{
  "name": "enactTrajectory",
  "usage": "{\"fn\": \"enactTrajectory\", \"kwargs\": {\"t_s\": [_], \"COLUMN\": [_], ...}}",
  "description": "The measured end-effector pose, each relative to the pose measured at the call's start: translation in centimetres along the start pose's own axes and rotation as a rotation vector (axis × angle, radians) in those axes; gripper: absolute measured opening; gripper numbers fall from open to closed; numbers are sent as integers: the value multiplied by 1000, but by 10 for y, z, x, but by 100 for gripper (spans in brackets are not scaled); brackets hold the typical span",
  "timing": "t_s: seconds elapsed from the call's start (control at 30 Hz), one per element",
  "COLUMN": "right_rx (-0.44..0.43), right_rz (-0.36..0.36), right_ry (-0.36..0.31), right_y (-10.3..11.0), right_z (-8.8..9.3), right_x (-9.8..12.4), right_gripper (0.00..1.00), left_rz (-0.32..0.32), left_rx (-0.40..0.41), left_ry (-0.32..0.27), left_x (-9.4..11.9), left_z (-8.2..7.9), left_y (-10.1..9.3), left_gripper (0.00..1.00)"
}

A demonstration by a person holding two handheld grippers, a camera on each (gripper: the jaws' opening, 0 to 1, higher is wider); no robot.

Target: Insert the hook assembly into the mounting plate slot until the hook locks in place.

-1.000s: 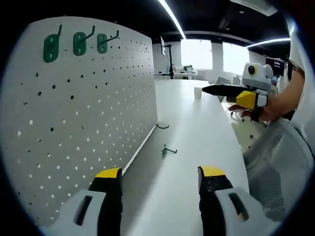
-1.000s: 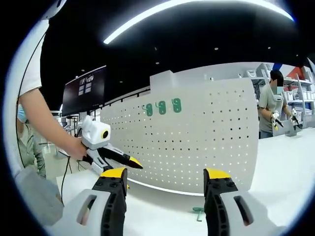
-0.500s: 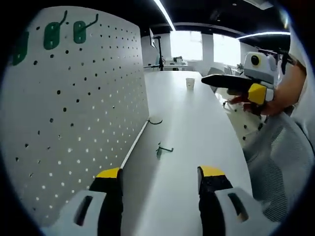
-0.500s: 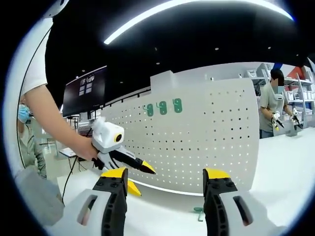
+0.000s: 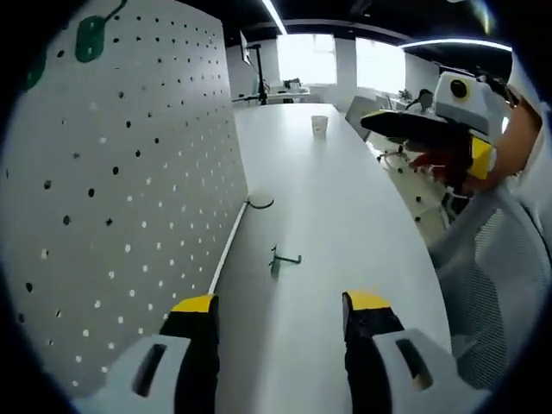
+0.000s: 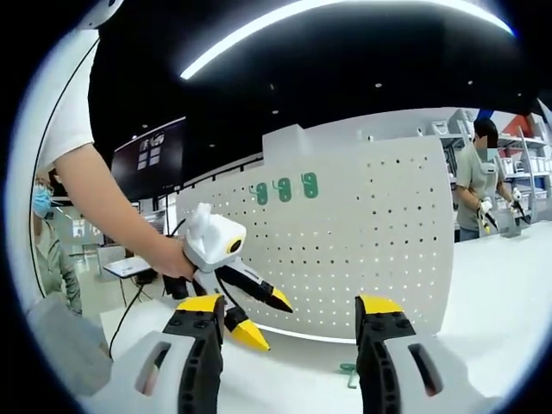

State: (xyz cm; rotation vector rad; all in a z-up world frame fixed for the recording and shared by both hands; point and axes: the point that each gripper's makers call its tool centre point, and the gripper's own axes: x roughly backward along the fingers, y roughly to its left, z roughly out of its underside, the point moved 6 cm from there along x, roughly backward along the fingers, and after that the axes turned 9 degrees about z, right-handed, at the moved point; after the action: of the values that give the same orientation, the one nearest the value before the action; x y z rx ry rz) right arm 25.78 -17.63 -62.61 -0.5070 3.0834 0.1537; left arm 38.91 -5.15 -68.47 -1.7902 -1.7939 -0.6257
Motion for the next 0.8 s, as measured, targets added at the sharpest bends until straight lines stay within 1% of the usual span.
{"fn": "enactTrajectory", "kwargs": {"t_s": [0.3, 0.53, 0.6, 0.8], "right_rx": [4, 4, 3, 5], "right_rz": [0, 6, 7, 6], "right_ry": [-4, -6, -6, -5], "right_y": [1, -1, 0, 0], "right_z": [-1, -2, -3, -2], "right_x": [0, 1, 1, 1], "right_gripper": [59, 59, 59, 59], "left_rz": [31, 64, 71, 93], "left_rx": [-22, -33, -35, -50], "left_ry": [51, 95, 99, 149], "left_x": [-16, -35, -39, -53], "left_z": [-10, -17, -19, -22], "left_y": [11, 17, 18, 24], "left_gripper": [58, 58, 57, 57]}}
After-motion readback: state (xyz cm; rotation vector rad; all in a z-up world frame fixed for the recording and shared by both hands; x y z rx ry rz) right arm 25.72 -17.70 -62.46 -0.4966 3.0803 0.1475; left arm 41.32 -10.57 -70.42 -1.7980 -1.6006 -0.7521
